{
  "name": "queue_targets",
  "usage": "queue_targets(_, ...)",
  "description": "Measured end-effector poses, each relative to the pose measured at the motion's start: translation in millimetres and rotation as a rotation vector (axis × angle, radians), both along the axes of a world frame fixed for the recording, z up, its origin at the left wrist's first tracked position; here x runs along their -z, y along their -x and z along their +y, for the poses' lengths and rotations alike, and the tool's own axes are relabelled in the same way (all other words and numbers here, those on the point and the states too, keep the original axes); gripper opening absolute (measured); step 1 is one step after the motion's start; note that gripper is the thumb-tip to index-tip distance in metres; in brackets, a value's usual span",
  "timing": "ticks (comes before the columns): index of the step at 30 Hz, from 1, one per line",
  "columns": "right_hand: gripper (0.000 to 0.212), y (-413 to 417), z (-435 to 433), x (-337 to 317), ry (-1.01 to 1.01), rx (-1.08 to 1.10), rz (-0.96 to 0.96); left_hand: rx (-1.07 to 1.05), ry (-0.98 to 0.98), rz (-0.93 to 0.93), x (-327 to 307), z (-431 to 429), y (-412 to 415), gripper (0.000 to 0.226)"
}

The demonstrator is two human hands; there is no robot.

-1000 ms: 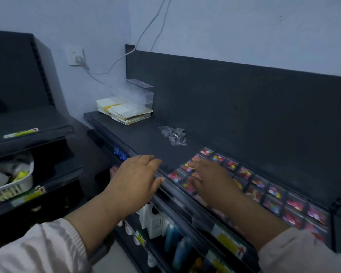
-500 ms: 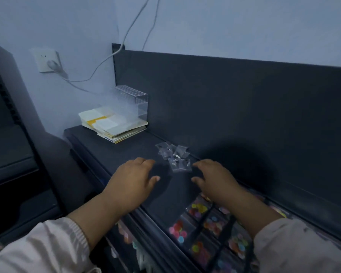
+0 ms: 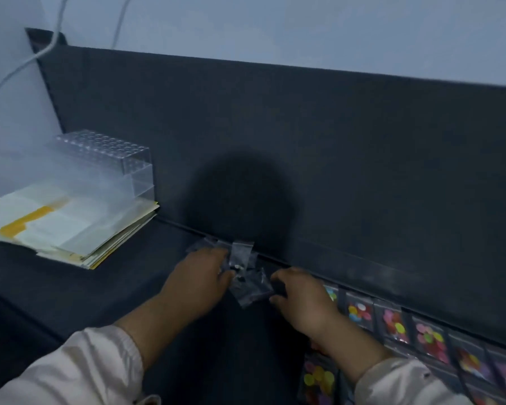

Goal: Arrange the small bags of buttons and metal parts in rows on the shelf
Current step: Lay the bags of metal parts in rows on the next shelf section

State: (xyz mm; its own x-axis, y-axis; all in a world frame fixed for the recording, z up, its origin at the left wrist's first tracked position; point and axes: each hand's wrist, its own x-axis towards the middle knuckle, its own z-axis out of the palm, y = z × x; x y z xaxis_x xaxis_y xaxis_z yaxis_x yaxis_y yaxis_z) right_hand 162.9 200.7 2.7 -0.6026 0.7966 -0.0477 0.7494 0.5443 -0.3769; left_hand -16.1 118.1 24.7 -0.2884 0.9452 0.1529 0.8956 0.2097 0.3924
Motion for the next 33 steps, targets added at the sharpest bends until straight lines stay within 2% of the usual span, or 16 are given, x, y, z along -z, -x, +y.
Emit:
queue_targets(4,0.028,20,7,9,0.073,0.193,0.103,0.048,0.015,-0.117,11,39,25,0.022)
queue_targets(8,0.025,34,15,17,0.114,0.357,0.099,0.054,0.061,-0.213,25,70,39,0.003)
queue_targets(10,0.024,40,20,18,0.132,0.41,0.081,0.047,0.086,-0.274,32,83,43,0.008)
queue_targets(17,0.019,61,30,27,0.161,0.434,-0.02,0.025,0.191,-0.303,47,113,51,0.023)
queue_targets(20,0.008,67,32,29,0.184,0.433,-0.04,-0.007,0.173,-0.448,46,113,51,0.011)
queue_targets(22,0.005,67,31,27,0.186,0.429,-0.006,-0.029,0.146,-0.581,45,111,51,0.011)
queue_targets(26,0.014,60,28,20,0.226,0.486,0.232,-0.027,0.079,-0.652,33,106,48,0.012)
queue_targets(30,0.02,48,22,11,0.359,0.598,0.546,0.035,0.039,-0.887,15,101,39,0.012)
queue_targets(33,0.023,35,10,-3,0.432,0.609,0.703,0.053,0.096,-1.074,2,97,28,0.009)
